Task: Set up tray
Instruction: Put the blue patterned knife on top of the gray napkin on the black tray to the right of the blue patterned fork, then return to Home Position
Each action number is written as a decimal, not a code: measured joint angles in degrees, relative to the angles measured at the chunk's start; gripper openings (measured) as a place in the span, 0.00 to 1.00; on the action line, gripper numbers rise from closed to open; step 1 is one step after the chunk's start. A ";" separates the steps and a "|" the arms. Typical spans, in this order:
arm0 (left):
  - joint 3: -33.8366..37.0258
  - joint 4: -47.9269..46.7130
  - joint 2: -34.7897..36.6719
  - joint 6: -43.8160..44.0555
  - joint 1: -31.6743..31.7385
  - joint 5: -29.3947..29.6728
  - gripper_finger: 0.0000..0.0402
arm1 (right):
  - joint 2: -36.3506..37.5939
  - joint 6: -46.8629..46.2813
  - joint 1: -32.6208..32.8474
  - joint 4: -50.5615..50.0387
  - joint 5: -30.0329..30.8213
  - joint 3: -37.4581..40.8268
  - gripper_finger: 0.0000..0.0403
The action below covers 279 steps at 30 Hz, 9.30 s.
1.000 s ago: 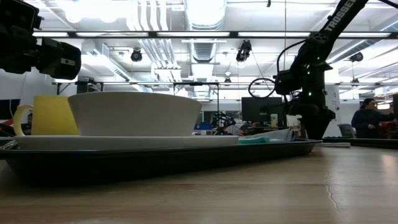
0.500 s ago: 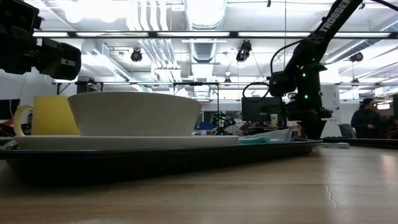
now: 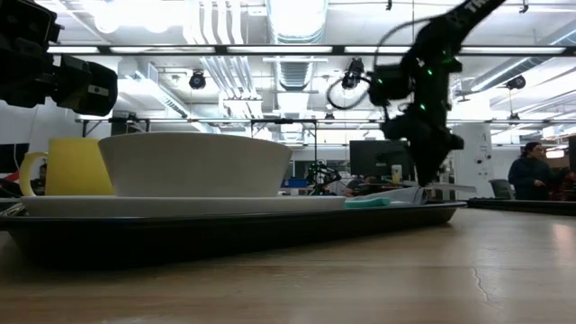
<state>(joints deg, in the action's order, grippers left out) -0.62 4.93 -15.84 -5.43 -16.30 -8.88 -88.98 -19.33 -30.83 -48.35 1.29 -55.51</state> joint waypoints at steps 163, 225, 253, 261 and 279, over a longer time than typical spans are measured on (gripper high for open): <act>0.00 -0.02 -0.63 0.00 0.00 0.00 0.40 | 75.32 28.95 32.92 49.97 -3.71 54.97 0.18; 0.00 0.00 -0.63 -0.01 0.00 0.01 0.40 | 79.09 40.52 32.92 48.19 -2.64 54.69 0.18; 0.00 -0.01 -0.63 -0.02 -0.02 0.02 0.40 | 79.07 40.70 32.92 48.19 -2.66 54.67 0.18; 0.00 -0.02 -0.63 -0.01 -0.01 0.00 0.40 | 79.07 40.65 32.92 48.19 -2.66 54.68 0.21; 0.02 -0.02 -0.63 -0.02 -0.02 0.01 0.40 | 79.07 40.76 32.93 48.19 -2.66 54.67 0.17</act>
<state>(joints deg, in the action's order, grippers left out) -0.60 4.91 -16.47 -5.45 -16.32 -8.87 -9.91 21.43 2.10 -0.16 -1.37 -0.84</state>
